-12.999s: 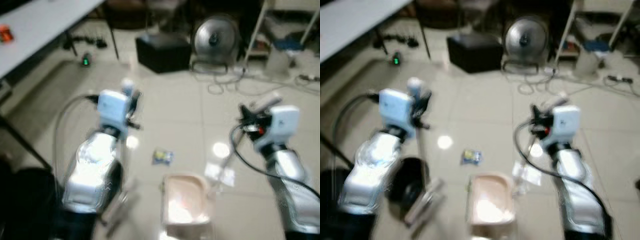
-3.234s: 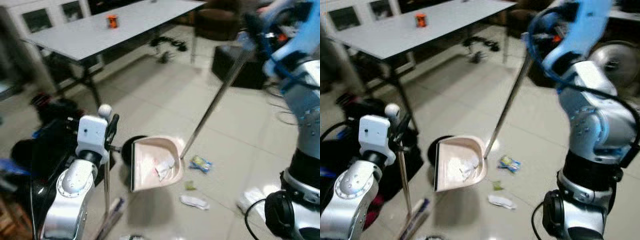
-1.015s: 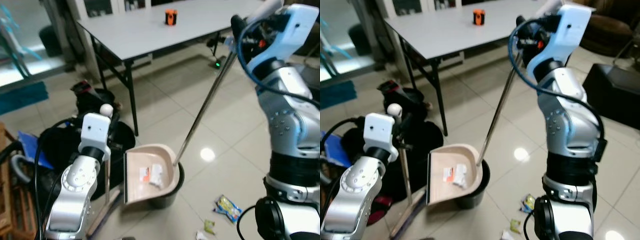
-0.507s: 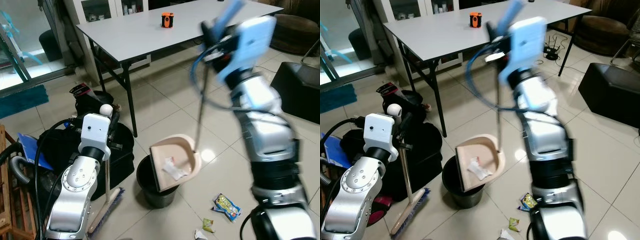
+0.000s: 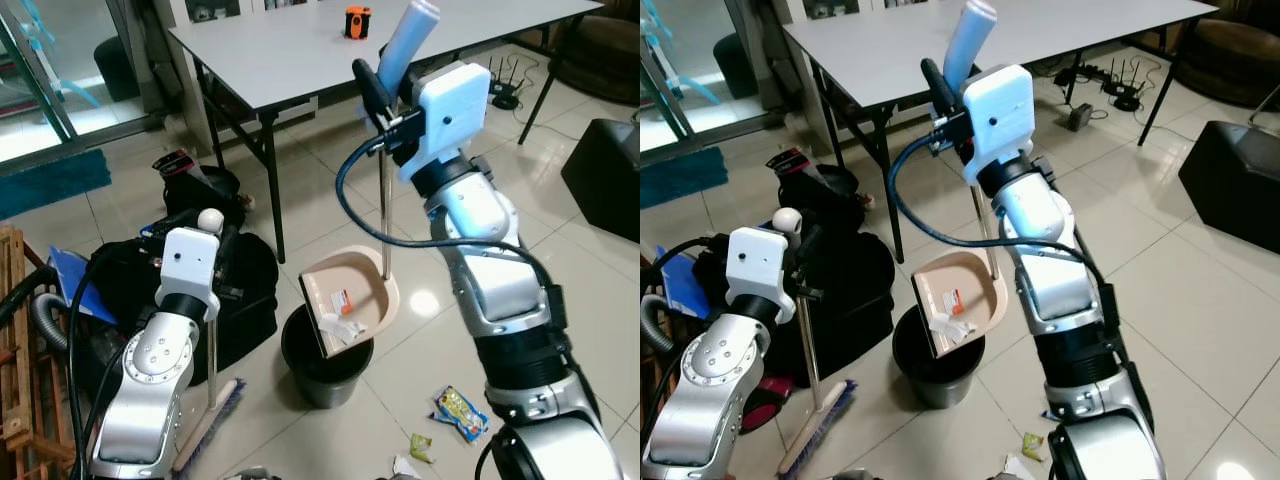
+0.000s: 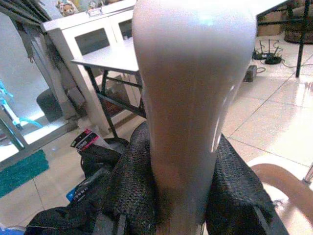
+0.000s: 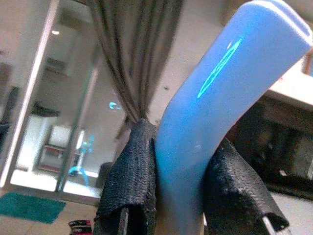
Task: Sweep floor
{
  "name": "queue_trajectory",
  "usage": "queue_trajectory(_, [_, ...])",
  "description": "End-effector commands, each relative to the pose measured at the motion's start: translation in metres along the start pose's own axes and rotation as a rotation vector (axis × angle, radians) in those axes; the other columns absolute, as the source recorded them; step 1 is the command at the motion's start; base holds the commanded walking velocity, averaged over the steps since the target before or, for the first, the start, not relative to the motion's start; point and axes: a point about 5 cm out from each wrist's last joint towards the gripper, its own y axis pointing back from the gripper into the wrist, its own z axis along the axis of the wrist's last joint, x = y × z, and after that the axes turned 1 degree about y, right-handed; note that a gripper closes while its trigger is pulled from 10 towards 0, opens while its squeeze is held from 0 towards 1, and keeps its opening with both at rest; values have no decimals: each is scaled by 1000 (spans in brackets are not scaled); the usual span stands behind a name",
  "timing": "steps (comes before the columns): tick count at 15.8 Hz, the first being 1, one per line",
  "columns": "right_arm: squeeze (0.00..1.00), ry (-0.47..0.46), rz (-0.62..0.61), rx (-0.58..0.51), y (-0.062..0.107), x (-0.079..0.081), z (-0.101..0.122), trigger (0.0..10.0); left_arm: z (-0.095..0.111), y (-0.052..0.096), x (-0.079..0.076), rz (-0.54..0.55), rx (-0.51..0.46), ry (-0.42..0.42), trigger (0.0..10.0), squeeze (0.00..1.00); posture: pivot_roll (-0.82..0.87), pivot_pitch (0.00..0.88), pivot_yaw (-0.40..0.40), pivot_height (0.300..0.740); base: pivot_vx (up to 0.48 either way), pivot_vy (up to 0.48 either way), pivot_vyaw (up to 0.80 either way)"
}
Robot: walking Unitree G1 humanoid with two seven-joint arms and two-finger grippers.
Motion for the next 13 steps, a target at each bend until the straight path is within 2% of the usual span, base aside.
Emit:
queue_trajectory(1, [0,63,104,-73,0,22,8,10000,4,0,3,16,-25,-19,10000,0,64,0,24,740,0,0,0])
queue_trajectory(2, [0,144,208,-98,4,40,7,10000,3,1,2,13,-22,-20,10000,0,63,0,26,740,0,0,0])
queue_trajectory(3, [0,238,255,-110,7,45,5,10000,3,0,2,6,-24,-20,10000,0,61,0,26,740,0,0,0])
queue_trajectory(6, [0,238,217,-132,7,42,5,10000,2,0,-2,-15,-18,-2,10000,0,59,0,28,740,0,0,0])
queue_trajectory(10, [0,181,176,-145,6,39,4,10000,2,-1,-4,-21,-16,6,10000,0,58,0,27,740,0,0,0])
queue_trajectory(11, [0,190,156,-143,5,36,4,10000,2,-1,-4,-22,-15,7,10000,0,59,0,26,740,0,0,0])
queue_trajectory(12, [0,257,56,-107,4,16,2,10000,2,-2,-5,-30,-12,14,10000,0,59,0,26,740,0,0,0])
queue_trajectory(13, [0,278,-31,-61,5,-2,-1,10000,2,-3,-8,-41,-14,31,10000,0,59,0,26,740,0,0,0])
